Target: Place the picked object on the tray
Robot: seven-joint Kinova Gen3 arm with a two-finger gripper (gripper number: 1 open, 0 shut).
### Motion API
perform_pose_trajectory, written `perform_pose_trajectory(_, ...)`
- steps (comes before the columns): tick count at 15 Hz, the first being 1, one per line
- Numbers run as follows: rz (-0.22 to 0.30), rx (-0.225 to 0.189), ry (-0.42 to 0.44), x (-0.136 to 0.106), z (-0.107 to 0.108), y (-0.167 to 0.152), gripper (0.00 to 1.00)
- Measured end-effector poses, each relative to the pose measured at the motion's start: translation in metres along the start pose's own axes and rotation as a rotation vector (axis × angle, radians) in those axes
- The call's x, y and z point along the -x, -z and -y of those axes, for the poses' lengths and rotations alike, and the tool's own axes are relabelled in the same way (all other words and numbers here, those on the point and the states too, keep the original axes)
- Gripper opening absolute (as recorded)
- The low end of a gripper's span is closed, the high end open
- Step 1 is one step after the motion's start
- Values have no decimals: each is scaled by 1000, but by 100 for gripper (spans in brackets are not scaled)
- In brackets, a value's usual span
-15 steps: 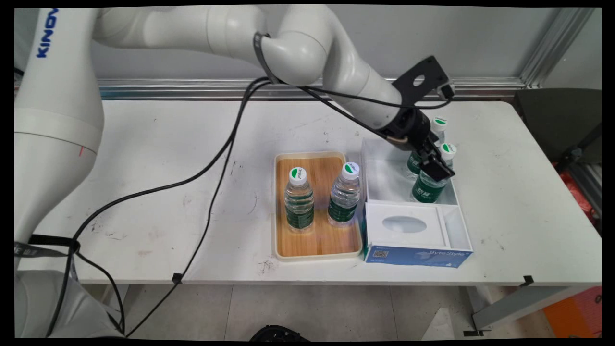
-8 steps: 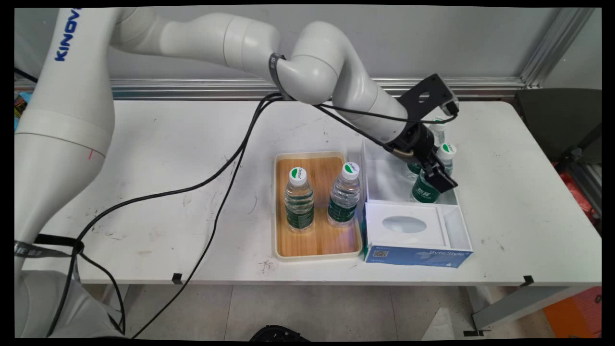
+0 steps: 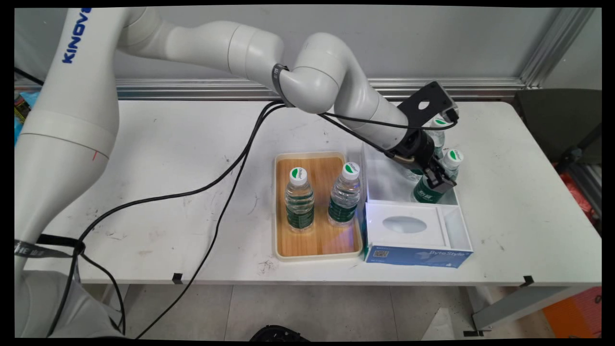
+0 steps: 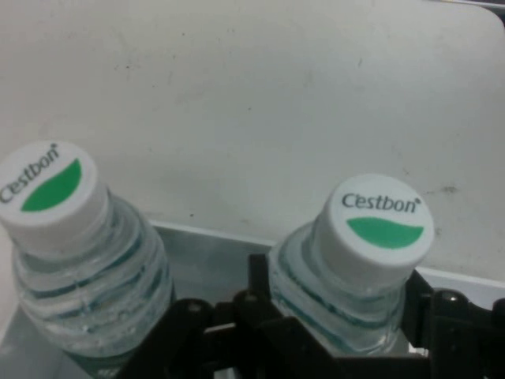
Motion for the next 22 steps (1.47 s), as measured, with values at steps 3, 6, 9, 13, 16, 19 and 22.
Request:
perform_pose_trajectory(3,0,-5,-3,-1,0,6,0)
perform_pose_trajectory(6,-13,-7,-15,-11,0,20,0)
perform_pose_trajectory(9,-20,-15,-32,-21,1,43,0)
perform_pose_trajectory(13,-14,-27,-53,-30,4,75,0)
perform_pose_trajectory(16,7,-31,-77,-32,10,107,0)
perform_pose_trajectory(19,27,-31,-101,-30,21,142,0)
perform_pose_trajectory(22,56,-41,-115,-22,36,174,0)
